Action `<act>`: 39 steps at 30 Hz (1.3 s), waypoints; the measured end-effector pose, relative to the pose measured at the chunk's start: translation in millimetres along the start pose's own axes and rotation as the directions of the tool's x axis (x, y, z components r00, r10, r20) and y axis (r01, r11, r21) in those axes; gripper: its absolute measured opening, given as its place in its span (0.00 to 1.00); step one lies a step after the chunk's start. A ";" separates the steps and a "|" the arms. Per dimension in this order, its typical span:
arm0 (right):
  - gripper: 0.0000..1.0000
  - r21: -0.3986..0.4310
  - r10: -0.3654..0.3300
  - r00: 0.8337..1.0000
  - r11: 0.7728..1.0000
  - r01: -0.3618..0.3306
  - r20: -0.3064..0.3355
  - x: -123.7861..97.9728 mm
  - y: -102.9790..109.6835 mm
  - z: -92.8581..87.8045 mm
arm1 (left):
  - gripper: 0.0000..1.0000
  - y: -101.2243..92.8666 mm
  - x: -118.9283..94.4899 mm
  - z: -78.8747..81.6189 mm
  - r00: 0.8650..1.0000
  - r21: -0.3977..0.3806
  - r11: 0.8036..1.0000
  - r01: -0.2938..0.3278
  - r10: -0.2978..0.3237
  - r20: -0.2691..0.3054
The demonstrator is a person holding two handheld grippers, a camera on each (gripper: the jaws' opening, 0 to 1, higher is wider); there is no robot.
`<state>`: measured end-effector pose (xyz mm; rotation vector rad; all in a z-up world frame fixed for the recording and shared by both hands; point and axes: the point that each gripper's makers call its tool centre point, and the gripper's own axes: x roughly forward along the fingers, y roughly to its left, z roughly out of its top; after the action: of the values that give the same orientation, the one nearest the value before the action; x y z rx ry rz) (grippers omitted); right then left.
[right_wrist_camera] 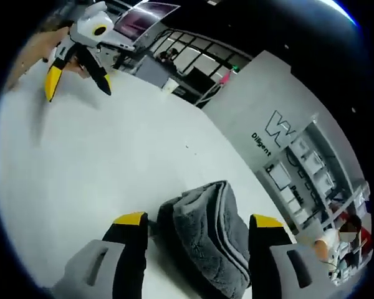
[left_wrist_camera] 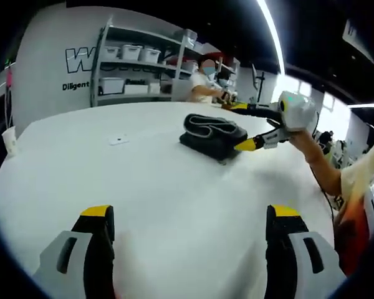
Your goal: Open the folded towel by lifting each exposed corner and separating the folded layers until the towel lies flat within the target outline without major curled edges
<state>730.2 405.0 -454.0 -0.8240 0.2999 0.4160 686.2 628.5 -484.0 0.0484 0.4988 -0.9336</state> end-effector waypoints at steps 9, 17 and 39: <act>0.39 0.077 0.023 1.000 0.997 -0.024 0.005 14.5 -1.6 -3.7 | 0.99 -1.4 -2.4 -0.2 1.000 0.004 1.000 0.003 -0.003 0.008; 0.03 0.125 0.014 1.000 0.992 -0.017 0.023 15.6 -5.3 -6.5 | 0.99 3.1 -2.6 2.0 1.000 0.002 1.000 0.004 -0.004 0.012; 0.00 0.216 -0.067 0.994 0.975 0.046 0.090 2.3 -35.2 0.7 | 0.98 3.3 -2.6 1.0 1.000 -0.006 1.000 -0.003 0.003 0.012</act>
<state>748.8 384.7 -431.8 -0.5982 0.2262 0.3621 687.9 632.1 -482.5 0.0386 0.4904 -0.9290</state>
